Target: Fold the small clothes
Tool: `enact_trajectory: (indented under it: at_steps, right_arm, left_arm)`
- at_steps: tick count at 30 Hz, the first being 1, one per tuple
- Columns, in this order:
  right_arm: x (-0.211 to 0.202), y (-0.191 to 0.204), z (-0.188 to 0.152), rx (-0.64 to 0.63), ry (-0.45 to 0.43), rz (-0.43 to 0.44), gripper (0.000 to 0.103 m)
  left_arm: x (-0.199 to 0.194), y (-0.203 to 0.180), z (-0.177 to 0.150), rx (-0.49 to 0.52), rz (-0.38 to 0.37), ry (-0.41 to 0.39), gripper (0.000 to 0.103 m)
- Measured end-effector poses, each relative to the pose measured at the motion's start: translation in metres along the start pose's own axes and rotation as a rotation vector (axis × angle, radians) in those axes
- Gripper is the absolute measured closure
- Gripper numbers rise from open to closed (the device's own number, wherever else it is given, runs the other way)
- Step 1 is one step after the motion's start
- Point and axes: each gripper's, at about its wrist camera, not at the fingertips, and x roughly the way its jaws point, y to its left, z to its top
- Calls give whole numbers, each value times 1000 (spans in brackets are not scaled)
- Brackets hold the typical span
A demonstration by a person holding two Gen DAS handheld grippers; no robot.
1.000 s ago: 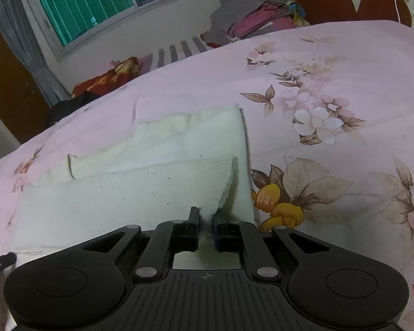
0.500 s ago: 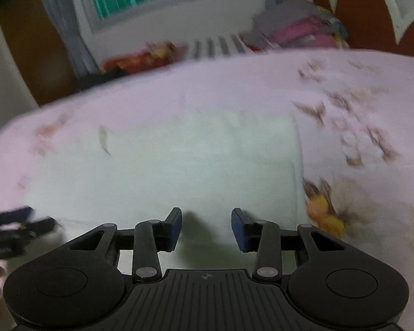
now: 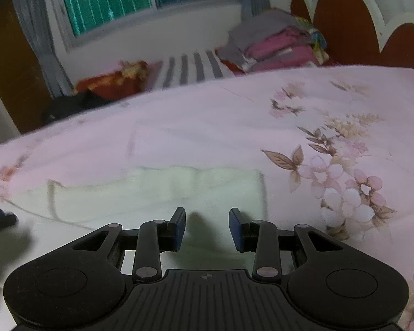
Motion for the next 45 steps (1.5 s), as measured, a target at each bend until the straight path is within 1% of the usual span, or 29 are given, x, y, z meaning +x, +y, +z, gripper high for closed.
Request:
enact_trajectory:
  at_steps: [1,3,4,5,6,7,9,12,14,16,19,20,22,23,25,26,27,28,29,31,33,35,36,38,40,42,45]
  right_arm:
    - [6,-4,-1,-5,20,-34,67]
    - [5,-12,-1,14,12,-31,67]
    - [-1,-9,-1,12,0,-50,67]
    - [-8,-5,-1,6,-30,-60,67]
    - [-16,1,-2,11,-62,-31,67]
    - [-18,9,-1,21,-67,17,67]
    - [-14,33,-1,7,-53,114,67]
    - [1,74,-5,-61,-7,231,67]
    - [9,93,-11,-106,20,254,67]
    - [16,102,-16,-126,53,272,67]
    - [15,103,-20,-173,39,240,67]
    - [13,97,-19,-180,33,209,67]
    - [9,81,-20,-175,24,121,67]
    - [10,65,-19,-157,24,79,67]
    - [9,42,-18,-128,19,48,67]
    - [6,37,-16,-118,18,38,67]
    - [1,35,-15,-106,6,31,67]
    - [-6,35,-14,-95,-14,45,67]
    - [-14,38,-15,-89,-28,79,67]
    - [-22,55,-20,-108,-14,140,67]
    - [-29,76,-33,-154,10,200,67]
    - [-34,90,-46,-188,33,239,67]
    - [-34,93,-52,-197,48,242,67]
    - [-32,90,-62,-202,65,233,67]
    - [-35,75,-64,-176,58,220,67]
    - [-39,54,-61,-141,43,145,67]
    - [-43,21,-61,-92,45,52,67]
  left_arm:
    - [-4,4,-2,-9,-7,-22,24]
    - [-13,7,0,-47,-7,-34,24]
    - [-19,5,-1,-56,-9,-59,24]
    - [-21,2,0,-52,-18,-72,24]
    - [-21,-4,3,-42,-31,-75,24]
    - [-19,-12,4,-18,-41,-72,23]
    - [-16,-28,7,19,-47,-67,24]
    - [-15,-47,3,15,-110,-41,24]
    - [-14,-58,-4,45,-102,-31,23]
    - [-8,-58,-10,49,-78,-14,23]
    - [-11,-44,-18,56,-46,-24,23]
    - [-15,-37,-20,56,-22,-27,23]
    - [-25,-23,-25,35,19,-31,23]
    - [-29,-18,-28,20,26,-33,23]
    - [-38,-17,-27,-2,31,-38,23]
    - [-44,-21,-27,-9,29,-53,23]
    - [-50,-28,-27,-12,8,-70,23]
    - [-54,-37,-28,-10,-14,-79,23]
    - [-56,-45,-29,-1,-33,-80,23]
    - [-55,-68,-37,43,-75,-57,24]
    - [-55,-85,-49,106,-72,-41,24]
    - [-52,-91,-59,135,-57,-22,24]
    - [-53,-90,-64,135,-47,-20,24]
    - [-59,-80,-67,120,-36,-24,23]
    - [-66,-69,-69,105,-11,-28,24]
    - [-72,-58,-70,91,12,-26,24]
    - [-79,-49,-72,81,15,-23,24]
